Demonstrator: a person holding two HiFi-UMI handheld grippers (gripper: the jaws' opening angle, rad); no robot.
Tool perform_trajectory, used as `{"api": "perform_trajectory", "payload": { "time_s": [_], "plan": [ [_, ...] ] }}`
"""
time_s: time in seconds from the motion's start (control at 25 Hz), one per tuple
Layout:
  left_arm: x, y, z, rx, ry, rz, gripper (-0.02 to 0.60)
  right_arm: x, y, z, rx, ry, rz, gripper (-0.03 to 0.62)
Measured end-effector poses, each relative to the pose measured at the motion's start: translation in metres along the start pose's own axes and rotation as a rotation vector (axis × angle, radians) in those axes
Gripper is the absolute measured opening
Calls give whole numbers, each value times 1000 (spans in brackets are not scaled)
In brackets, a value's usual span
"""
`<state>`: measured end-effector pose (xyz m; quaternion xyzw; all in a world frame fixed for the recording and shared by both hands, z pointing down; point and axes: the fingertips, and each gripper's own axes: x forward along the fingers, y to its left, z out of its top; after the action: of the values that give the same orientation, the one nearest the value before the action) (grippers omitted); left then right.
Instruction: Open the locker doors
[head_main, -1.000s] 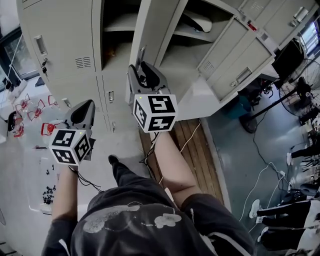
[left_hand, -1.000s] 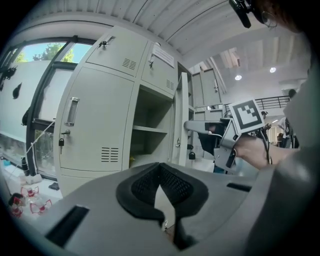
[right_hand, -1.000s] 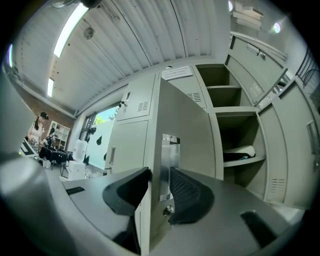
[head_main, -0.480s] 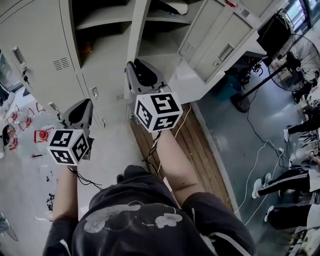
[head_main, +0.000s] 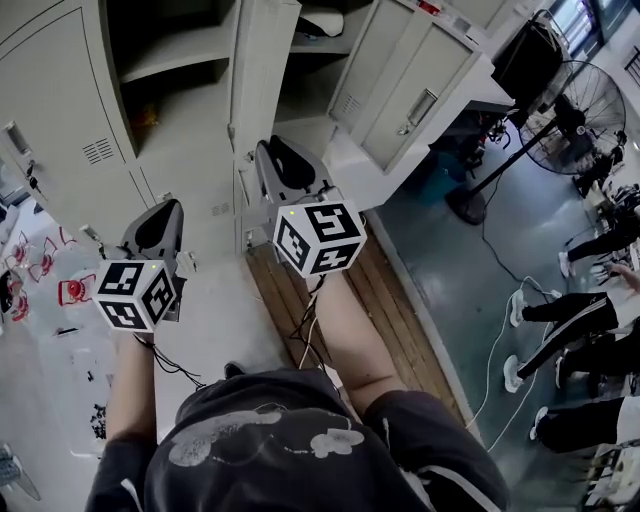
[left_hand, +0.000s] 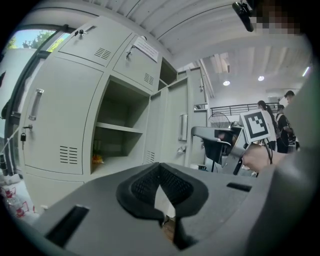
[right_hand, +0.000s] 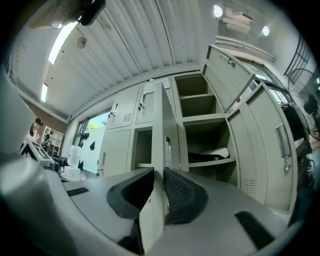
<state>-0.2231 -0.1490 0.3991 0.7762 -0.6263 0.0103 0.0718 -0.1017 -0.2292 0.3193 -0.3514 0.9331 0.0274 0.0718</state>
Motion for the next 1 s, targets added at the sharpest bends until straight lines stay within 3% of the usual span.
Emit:
{"api": "perform_trajectory", "payload": {
  "time_s": [0.52, 1.0],
  "plan": [
    [24, -32, 3, 8, 9, -3, 8, -17, -60, 1, 75, -11, -24, 80],
    [28, -51, 7, 25, 9, 2, 8, -27, -75, 2, 76, -12, -36, 51]
  ]
}}
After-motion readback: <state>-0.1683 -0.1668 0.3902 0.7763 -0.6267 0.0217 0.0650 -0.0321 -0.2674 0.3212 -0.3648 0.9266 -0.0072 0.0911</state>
